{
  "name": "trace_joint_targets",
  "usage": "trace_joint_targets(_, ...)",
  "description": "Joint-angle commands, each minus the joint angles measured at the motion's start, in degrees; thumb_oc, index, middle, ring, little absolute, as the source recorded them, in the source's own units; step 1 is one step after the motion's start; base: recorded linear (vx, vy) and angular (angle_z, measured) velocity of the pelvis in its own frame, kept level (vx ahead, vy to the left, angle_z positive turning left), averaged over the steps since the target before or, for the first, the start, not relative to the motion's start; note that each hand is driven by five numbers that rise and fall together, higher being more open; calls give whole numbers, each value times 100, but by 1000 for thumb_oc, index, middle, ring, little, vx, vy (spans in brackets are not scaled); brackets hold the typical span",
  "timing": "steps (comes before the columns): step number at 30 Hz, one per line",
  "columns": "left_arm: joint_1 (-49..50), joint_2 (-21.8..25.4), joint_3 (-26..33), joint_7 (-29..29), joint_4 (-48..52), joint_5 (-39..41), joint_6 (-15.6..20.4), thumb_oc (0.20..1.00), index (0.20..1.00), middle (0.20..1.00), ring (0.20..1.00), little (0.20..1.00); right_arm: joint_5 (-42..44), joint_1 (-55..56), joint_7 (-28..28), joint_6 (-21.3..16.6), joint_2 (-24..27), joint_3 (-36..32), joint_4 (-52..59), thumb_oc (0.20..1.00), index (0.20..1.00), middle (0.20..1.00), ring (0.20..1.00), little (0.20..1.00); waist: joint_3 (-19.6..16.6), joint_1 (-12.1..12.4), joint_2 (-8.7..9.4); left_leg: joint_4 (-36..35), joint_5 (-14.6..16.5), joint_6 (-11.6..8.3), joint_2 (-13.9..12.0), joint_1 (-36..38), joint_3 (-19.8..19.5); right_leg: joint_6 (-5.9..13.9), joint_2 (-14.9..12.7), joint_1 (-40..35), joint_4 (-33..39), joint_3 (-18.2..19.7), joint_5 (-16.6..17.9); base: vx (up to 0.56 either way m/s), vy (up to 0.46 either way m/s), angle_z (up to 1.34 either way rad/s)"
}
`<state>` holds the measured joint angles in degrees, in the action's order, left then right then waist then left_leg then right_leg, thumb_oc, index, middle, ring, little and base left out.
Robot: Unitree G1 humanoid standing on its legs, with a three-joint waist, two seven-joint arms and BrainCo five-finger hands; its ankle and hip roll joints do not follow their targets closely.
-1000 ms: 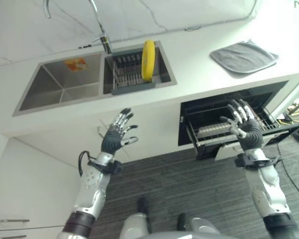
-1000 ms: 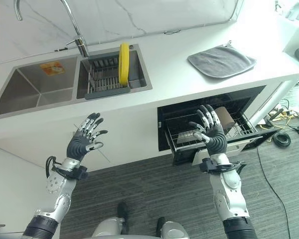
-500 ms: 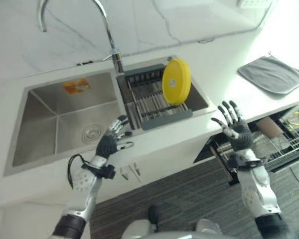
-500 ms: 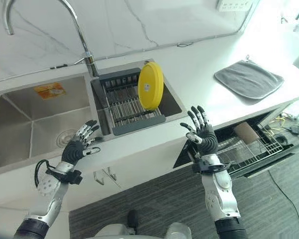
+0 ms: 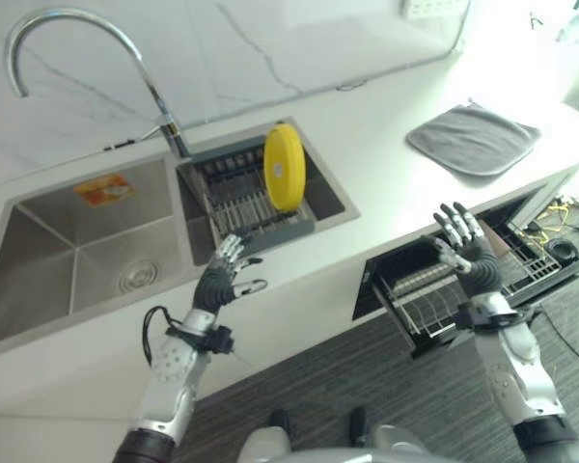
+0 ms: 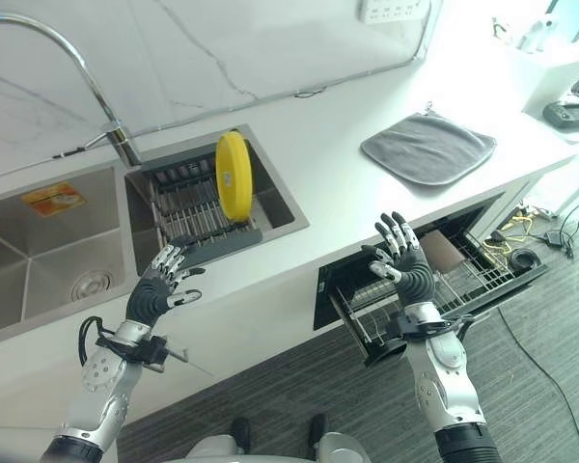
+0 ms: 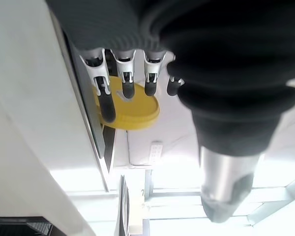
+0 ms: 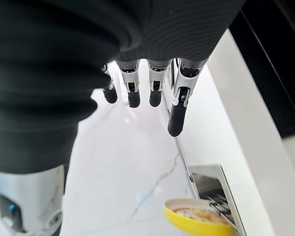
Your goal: Place the dishes in the dishwasher.
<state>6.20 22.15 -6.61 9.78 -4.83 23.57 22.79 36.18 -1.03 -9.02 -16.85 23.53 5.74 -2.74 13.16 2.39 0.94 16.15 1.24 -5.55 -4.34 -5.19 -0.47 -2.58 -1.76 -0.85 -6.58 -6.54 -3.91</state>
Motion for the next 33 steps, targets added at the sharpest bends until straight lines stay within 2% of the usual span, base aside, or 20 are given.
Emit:
trace_joint_targets(1, -240, 16, 168, 83, 219, -101, 428, 1000, 1000, 1000, 1000, 1000, -359, -442, 22, -227, 59, -32, 513, 1000, 1000, 1000, 1000, 1000, 105, -27, -95, -1346, -870, 197, 201, -184, 2, 405, 152, -844, 581, -117, -68, 212, 87, -86)
trace_joint_targets(7, -492, 65, 106, 55, -60, -4, 373, 1000, 1000, 1000, 1000, 1000, -275, -473, -246, -46, 145, 113, 560, 1000, 1000, 1000, 1000, 1000, 23, -102, -139, -1578, -649, 217, 47, 44, 379, 492, -103, -873, 608, -424, -121, 146, 99, -30)
trace_joint_targets(12, -342, 126, 107, 206, 122, -24, 217, 1000, 1000, 1000, 1000, 1000, -428, -592, -203, 42, 173, 166, 542, 1000, 1000, 1000, 1000, 1000, -147, 56, -123, -1780, -385, 270, 145, 528, 270, 541, -202, -908, 678, -679, -93, 136, 20, -3)
trace_joint_targets(16, -331, 180, -8, 191, 186, 3, 242, 1000, 1000, 1000, 1000, 1000, -609, -1007, -61, 306, 235, 384, 463, 1000, 1000, 1000, 1000, 1000, -193, 227, -108, -1779, -244, 303, 201, 669, 151, 565, -254, -909, 726, -761, -72, 64, 7, 9)
trace_joint_targets(21, -430, 243, -176, 132, 195, -36, 244, 1000, 1000, 1000, 1000, 1000, -810, -1696, 82, 698, 170, 741, 206, 1000, 1000, 1000, 1000, 1000, -259, 418, -72, -1869, -186, 342, 241, 823, 41, 569, -264, -958, 747, -847, -82, 58, 6, 12)
trace_joint_targets(33, -325, 281, -167, 128, 326, -18, 268, 1000, 1000, 1000, 1000, 1000, -966, -2078, 241, 1022, -42, 1163, 373, 1000, 1000, 1000, 1000, 1000, -297, 647, -48, -2014, -201, 386, 264, 912, -91, 575, -266, -921, 698, -976, -99, 5, 10, 6)
